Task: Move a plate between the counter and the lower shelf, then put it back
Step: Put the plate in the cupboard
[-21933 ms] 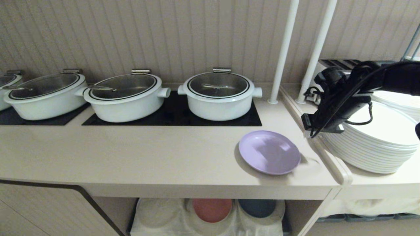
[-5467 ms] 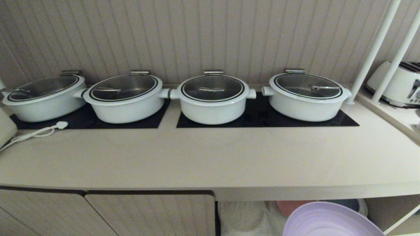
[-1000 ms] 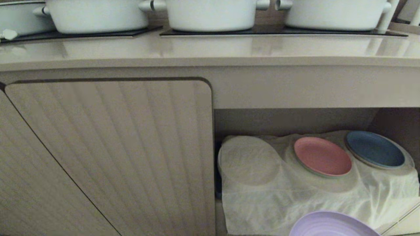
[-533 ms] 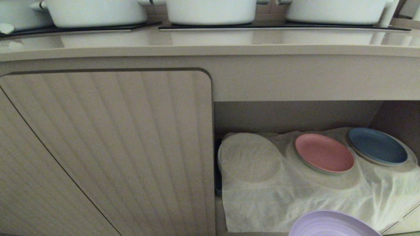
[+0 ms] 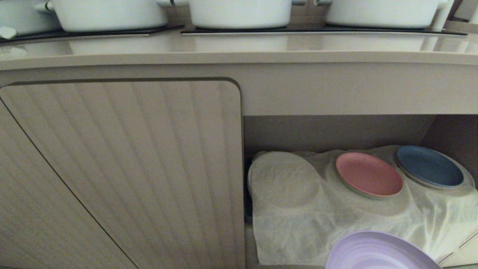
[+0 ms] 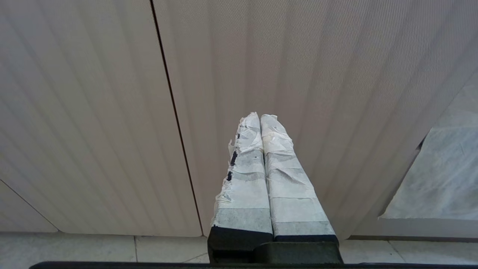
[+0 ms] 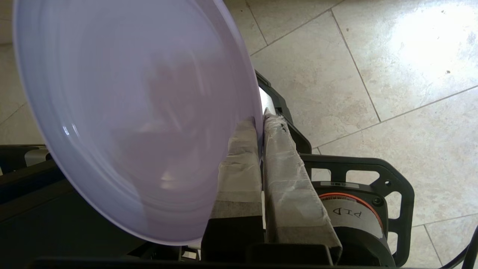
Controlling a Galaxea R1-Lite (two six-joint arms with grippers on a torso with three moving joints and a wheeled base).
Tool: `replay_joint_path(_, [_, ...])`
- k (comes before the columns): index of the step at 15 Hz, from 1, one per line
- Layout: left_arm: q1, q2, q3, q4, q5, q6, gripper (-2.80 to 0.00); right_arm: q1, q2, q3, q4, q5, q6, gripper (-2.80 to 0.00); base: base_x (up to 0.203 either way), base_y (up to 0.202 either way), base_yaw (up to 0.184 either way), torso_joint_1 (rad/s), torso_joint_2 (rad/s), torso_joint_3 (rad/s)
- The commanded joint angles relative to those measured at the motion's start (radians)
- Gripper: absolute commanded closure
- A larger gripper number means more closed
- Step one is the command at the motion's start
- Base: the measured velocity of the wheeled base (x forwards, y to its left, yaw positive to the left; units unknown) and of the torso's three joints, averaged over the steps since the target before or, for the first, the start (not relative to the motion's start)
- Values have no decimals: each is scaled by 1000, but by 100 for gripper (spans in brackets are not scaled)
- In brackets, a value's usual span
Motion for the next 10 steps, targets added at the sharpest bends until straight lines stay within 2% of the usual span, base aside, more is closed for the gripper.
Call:
replay_joint_path(1, [0, 1, 0, -1, 0, 0, 0, -1, 2, 11, 7, 2, 3, 0, 0, 0, 0, 0, 0, 0])
replay_joint_path(10, [0, 1, 0, -1, 0, 0, 0, -18, -25, 81, -8, 8, 7, 0, 0, 0, 0, 0, 0, 0])
